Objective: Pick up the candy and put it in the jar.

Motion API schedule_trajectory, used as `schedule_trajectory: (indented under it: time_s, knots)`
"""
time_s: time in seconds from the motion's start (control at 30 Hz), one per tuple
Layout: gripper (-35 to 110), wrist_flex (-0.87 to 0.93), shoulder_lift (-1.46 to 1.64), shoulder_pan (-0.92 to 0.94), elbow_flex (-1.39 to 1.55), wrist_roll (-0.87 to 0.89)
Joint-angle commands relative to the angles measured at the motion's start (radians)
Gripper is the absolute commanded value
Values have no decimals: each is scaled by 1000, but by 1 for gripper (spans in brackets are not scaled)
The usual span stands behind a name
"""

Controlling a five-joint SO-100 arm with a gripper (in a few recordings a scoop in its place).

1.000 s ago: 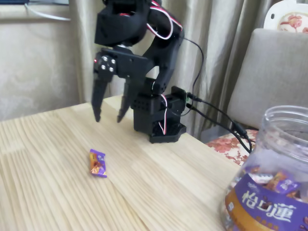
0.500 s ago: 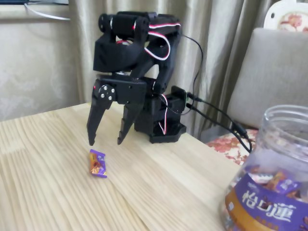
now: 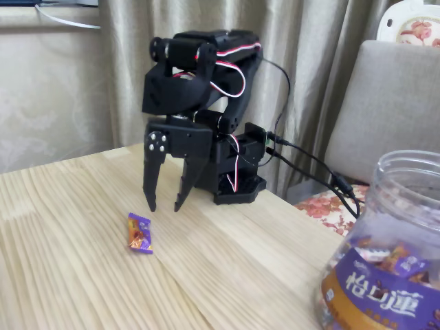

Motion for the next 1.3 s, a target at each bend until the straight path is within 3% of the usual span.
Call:
schedule_trajectory:
  time_s: [0.0, 0.1, 0.33, 0.43, 0.53, 0.7, 0.93, 1.27]
  knots:
    - [30, 6, -26, -6, -60, 20]
    - [30, 0, -117, -23, -97, 52]
    - [53, 28, -244, -20, -172, 81]
    - [56, -2, -276, -35, -181, 97]
    - [69, -14, -362, -49, -212, 127]
    - [69, -29, -465, -66, -284, 187]
    - [82, 14, -558, -48, -362, 325]
    - [82, -15, -663, -28, -374, 365]
